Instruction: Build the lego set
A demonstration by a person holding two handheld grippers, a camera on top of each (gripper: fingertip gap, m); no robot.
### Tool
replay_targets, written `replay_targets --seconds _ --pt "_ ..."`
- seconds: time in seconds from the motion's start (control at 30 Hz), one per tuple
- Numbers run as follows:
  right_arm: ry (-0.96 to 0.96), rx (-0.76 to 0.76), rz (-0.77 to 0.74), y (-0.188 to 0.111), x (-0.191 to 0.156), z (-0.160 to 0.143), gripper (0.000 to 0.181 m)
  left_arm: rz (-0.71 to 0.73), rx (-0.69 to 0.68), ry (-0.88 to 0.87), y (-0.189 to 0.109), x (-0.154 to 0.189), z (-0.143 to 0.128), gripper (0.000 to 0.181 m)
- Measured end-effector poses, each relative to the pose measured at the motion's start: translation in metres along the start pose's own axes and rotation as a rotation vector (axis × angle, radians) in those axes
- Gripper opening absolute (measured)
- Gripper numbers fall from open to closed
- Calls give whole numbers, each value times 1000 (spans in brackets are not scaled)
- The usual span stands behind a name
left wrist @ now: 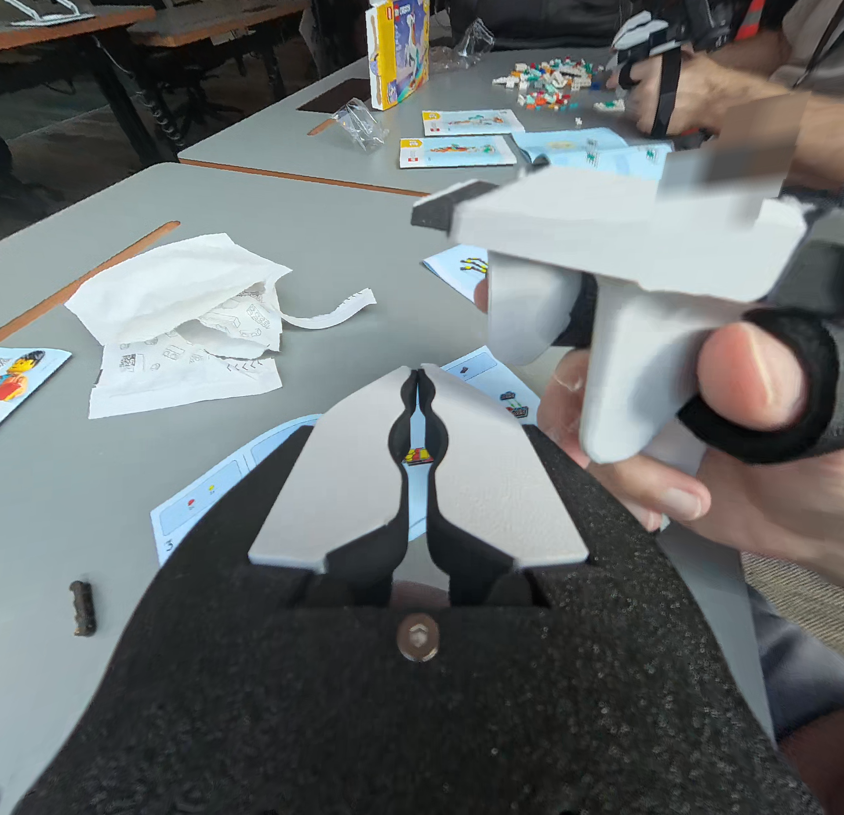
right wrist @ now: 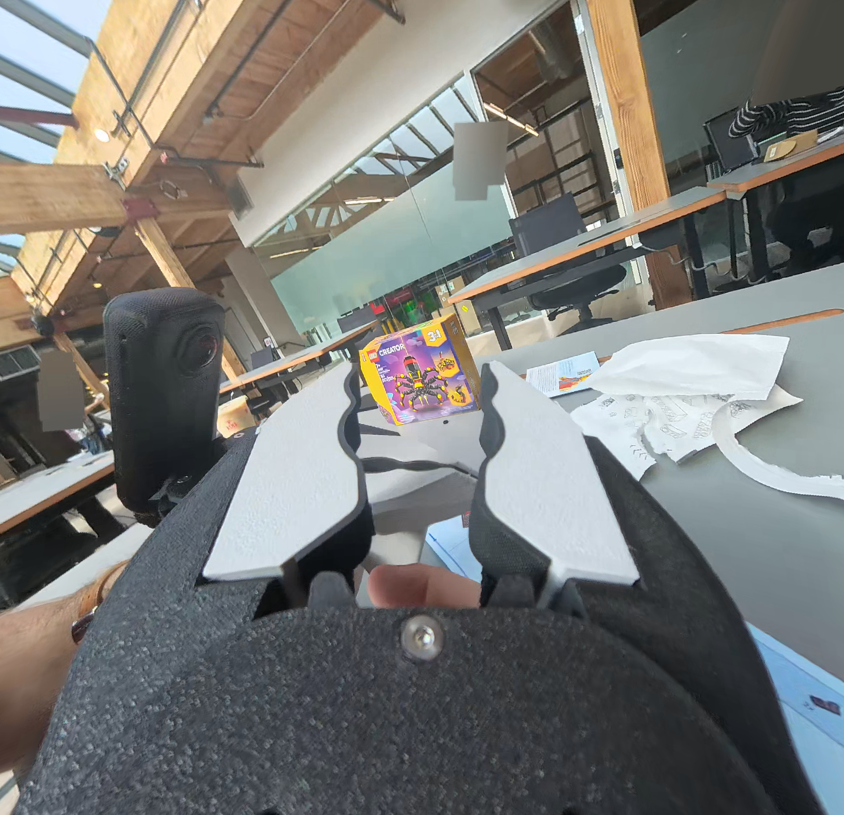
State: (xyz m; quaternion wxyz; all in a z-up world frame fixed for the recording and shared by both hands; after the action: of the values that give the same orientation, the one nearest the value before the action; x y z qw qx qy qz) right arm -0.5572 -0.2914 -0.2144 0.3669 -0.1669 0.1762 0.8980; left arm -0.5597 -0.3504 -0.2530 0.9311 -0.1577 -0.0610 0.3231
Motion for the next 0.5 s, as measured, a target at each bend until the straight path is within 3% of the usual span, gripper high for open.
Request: replay_targets --seconds 0.1,0.23,0.37,0.5 --pt "50 73 -44 -9 -16 -11 52 -36 102 -222 -6 -2 8 0" --pt "70 217 -79 -18 -31 -12 56 -218 192 -484 -10 4 12 0" --pt "122 328 -73 -23 -30 -5 52 -522 229 -603 -27 27 11 17" --pt "320 398 103 -26 -39 -3 49 -612 183 -520 -49 44 -3 24"
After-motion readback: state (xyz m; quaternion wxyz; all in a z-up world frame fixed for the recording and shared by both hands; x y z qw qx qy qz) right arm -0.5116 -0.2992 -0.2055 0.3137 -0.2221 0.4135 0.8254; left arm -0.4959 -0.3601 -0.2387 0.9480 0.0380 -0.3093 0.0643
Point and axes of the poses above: each gripper's, where its closed fingertips meet, y out along the fingers, z out of its top, x = y × z across the jaws, the point moved 5 cm from there along -y, back along the fingers, and after that the axes turned 7 degrees about -z, right-handed, at the moved point
